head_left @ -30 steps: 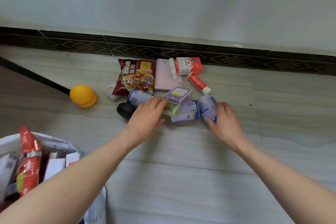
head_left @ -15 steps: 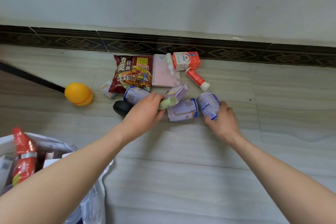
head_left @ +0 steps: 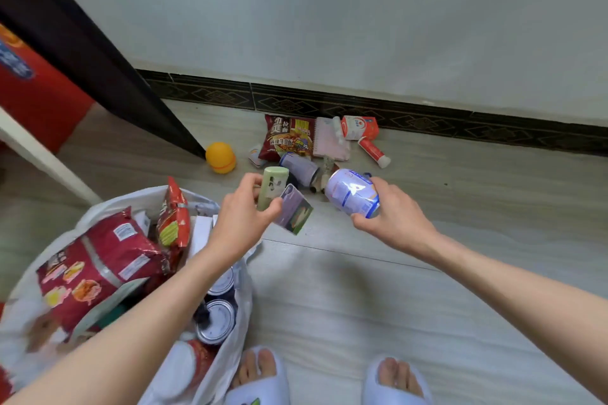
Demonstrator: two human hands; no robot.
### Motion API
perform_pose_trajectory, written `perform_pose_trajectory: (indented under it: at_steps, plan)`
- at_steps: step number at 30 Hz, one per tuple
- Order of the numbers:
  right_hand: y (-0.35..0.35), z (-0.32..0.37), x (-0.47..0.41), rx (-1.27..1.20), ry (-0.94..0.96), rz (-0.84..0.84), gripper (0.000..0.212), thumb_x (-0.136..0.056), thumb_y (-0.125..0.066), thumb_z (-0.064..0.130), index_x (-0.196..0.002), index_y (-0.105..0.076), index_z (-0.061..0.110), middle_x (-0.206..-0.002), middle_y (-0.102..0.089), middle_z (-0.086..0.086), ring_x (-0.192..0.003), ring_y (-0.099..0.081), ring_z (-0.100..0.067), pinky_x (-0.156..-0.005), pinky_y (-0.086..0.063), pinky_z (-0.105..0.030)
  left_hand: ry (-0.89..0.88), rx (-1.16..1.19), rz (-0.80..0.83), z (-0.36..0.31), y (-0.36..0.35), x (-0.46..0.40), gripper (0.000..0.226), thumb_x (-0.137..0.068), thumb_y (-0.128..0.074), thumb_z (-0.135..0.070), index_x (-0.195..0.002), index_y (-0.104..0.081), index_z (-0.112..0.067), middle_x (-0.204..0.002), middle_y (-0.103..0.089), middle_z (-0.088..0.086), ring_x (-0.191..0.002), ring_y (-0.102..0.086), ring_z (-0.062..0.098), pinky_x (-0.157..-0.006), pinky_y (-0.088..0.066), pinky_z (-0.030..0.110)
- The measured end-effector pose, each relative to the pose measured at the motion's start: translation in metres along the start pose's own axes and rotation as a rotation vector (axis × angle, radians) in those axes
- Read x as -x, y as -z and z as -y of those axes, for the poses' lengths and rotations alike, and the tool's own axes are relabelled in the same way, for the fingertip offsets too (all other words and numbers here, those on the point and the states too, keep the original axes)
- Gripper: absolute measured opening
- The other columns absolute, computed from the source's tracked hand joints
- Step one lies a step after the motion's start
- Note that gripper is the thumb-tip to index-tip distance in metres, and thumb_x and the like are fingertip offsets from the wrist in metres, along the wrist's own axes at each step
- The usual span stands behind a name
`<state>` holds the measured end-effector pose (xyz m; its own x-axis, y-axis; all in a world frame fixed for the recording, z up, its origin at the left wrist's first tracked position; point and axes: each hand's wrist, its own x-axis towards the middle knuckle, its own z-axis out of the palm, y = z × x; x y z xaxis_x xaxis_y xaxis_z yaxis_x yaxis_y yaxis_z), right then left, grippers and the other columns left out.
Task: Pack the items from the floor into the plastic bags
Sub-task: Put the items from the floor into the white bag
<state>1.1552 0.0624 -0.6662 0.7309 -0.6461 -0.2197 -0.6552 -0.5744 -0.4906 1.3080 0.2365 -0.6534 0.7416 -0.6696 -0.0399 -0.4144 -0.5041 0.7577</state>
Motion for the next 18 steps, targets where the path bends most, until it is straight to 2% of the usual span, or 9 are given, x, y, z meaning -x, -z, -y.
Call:
perform_pose_trajectory:
  at_steps: [2, 4, 7, 10, 11, 13, 15, 18]
  plan:
    - [0.006, 0.031, 0.017, 0.049, 0.074, 0.05, 0.049, -0.074, -0.06, 0.037, -0.115, -0.044, 0.018, -0.103, -0.054, -0.007, -0.098, -0.051, -0.029, -0.074, -0.042, -0.035, 0.029, 0.004, -0.028, 0.008, 0.03, 0.034, 0.024, -0.084, -0.064, -0.02, -0.103, -0.05, -0.018, -0.087, -0.059, -0.016, -0.074, -0.059, -0.002, -0.062, -0.039, 0.004]
    - [0.004, 0.062, 0.032, 0.088, 0.131, 0.104, 0.047, -0.072, -0.059, 0.039, -0.112, -0.045, 0.019, -0.103, -0.055, -0.007, -0.098, -0.051, -0.029, -0.076, -0.044, -0.035, 0.073, 0.007, -0.072, 0.018, 0.059, 0.066, 0.021, -0.083, -0.064, -0.018, -0.101, -0.052, -0.02, -0.086, -0.06, -0.016, -0.076, -0.056, -0.009, -0.06, -0.038, -0.001]
    - [-0.007, 0.105, 0.053, 0.115, 0.18, 0.156, 0.044, -0.072, -0.06, 0.039, -0.108, -0.046, 0.018, -0.103, -0.056, -0.008, -0.097, -0.051, -0.028, -0.075, -0.042, -0.034, 0.125, -0.009, -0.119, 0.034, 0.096, 0.104, 0.02, -0.084, -0.064, -0.019, -0.1, -0.053, -0.025, -0.086, -0.06, -0.014, -0.072, -0.055, -0.009, -0.062, -0.041, 0.004]
    - [-0.021, 0.14, 0.071, 0.104, 0.202, 0.164, 0.042, -0.072, -0.06, 0.039, -0.105, -0.047, 0.017, -0.1, -0.056, -0.008, -0.095, -0.052, -0.029, -0.074, -0.042, -0.035, 0.134, -0.082, -0.183, 0.052, 0.13, 0.128, 0.022, -0.084, -0.064, -0.022, -0.105, -0.058, -0.02, -0.097, -0.059, -0.009, -0.088, -0.055, 0.008, -0.073, -0.037, 0.018]
    - [-0.026, 0.149, 0.077, 0.093, 0.208, 0.168, 0.041, -0.071, -0.06, 0.039, -0.104, -0.047, 0.017, -0.099, -0.057, -0.008, -0.094, -0.052, -0.029, -0.073, -0.042, -0.035, 0.161, -0.074, -0.22, 0.057, 0.14, 0.135, 0.023, -0.084, -0.064, -0.022, -0.106, -0.058, -0.021, -0.098, -0.058, -0.01, -0.091, -0.054, 0.009, -0.075, -0.037, 0.02]
    - [-0.035, 0.162, 0.087, 0.076, 0.2, 0.185, 0.042, -0.071, -0.061, 0.04, -0.104, -0.049, 0.017, -0.097, -0.059, -0.007, -0.092, -0.054, -0.028, -0.071, -0.044, -0.035, 0.261, 0.026, -0.293, 0.07, 0.155, 0.152, 0.021, -0.083, -0.065, -0.022, -0.101, -0.055, -0.023, -0.096, -0.061, -0.009, -0.085, -0.057, 0.01, -0.07, -0.043, 0.022]
    - [-0.044, 0.174, 0.096, 0.038, 0.163, 0.226, 0.041, -0.07, -0.062, 0.04, -0.103, -0.051, 0.018, -0.091, -0.064, -0.005, -0.086, -0.059, -0.026, -0.069, -0.047, -0.034, 0.397, 0.18, -0.362, 0.086, 0.163, 0.172, 0.017, -0.081, -0.067, -0.019, -0.097, -0.06, -0.017, -0.094, -0.068, -0.002, -0.081, -0.063, 0.011, -0.069, -0.048, 0.026]
    - [-0.057, 0.186, 0.106, -0.063, 0.066, 0.308, 0.035, -0.068, -0.068, 0.038, -0.095, -0.057, 0.018, -0.081, -0.065, -0.001, -0.077, -0.06, -0.021, -0.062, -0.047, -0.03, 0.637, 0.588, -0.461, 0.117, 0.163, 0.206, 0.02, -0.083, -0.065, -0.009, -0.102, -0.063, -0.004, -0.095, -0.07, 0.01, -0.08, -0.065, 0.018, -0.076, -0.051, 0.033]
